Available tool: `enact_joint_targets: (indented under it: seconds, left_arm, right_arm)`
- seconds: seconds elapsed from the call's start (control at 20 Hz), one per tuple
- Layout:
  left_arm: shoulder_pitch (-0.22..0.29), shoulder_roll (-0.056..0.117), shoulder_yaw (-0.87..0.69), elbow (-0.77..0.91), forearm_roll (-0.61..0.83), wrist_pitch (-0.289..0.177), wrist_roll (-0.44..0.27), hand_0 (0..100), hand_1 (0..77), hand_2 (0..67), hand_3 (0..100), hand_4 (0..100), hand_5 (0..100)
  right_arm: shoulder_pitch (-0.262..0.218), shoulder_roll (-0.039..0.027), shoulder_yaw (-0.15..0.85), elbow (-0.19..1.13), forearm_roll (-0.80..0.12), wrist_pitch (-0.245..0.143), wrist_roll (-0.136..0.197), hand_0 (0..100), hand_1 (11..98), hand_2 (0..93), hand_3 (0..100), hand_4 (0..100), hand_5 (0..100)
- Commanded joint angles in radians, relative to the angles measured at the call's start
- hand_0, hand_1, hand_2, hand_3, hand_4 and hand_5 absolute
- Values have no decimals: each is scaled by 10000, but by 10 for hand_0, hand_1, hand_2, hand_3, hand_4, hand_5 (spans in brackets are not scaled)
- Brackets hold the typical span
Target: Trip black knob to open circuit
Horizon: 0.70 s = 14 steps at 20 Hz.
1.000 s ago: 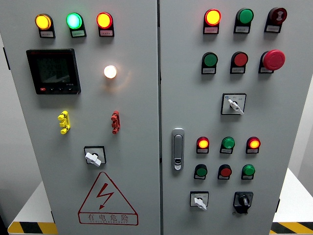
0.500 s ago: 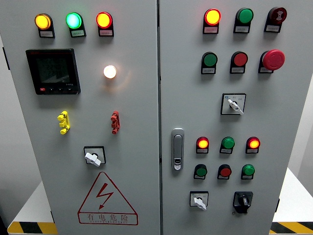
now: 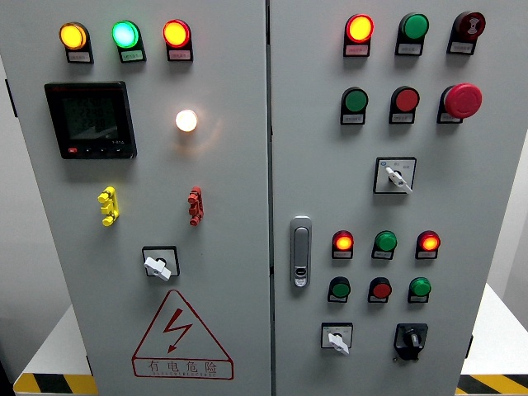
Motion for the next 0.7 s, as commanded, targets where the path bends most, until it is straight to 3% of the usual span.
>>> enact_joint_targets:
  seconds: [0.0,0.05,0.1,0.25,0.3,0.4,0.65]
  left_arm:
    - [-10,0,0,-1,2,0,0,0,39,127,213,67,18]
    - [-10,0,0,-1,2,0,0,0,39,127,213,67,18]
    - [5,0,0,-1,2,0,0,0,39,127,213,67,18]
    - [5,0,0,-1,2,0,0,0,40,126,213,67,18]
    - [5,0,-15,-1,2,0,0,0,40,127,213,67,18]
    - [-10,0,0,-1,2,0,0,0,40,127,213,67,18]
    - [5,0,0,-1,2,0,0,0,40,127,212,67,18]
  right_arm:
    - [257,341,-90,37,-208,30,-100,783,656,62,924,966,1000]
    - [349,434,-212,37,-254,46,-192,787,659,63,930,968,1000]
    - [426,466,-259,-8,-254,46,-224,794,668,63,943,969,1000]
    - [794,481,-260,-101,-254,76,-255,812,681,63,949,963,1000]
    - [886,527,-260,-162,-254,77,-270,823,684,63,951,962,1000]
    - [1131,558,-260,-346,-254,92,-346,832,687,63,950,959,1000]
    - [1653,543,-229,-852,-178,92,-423,858,693,64,947,955,1000]
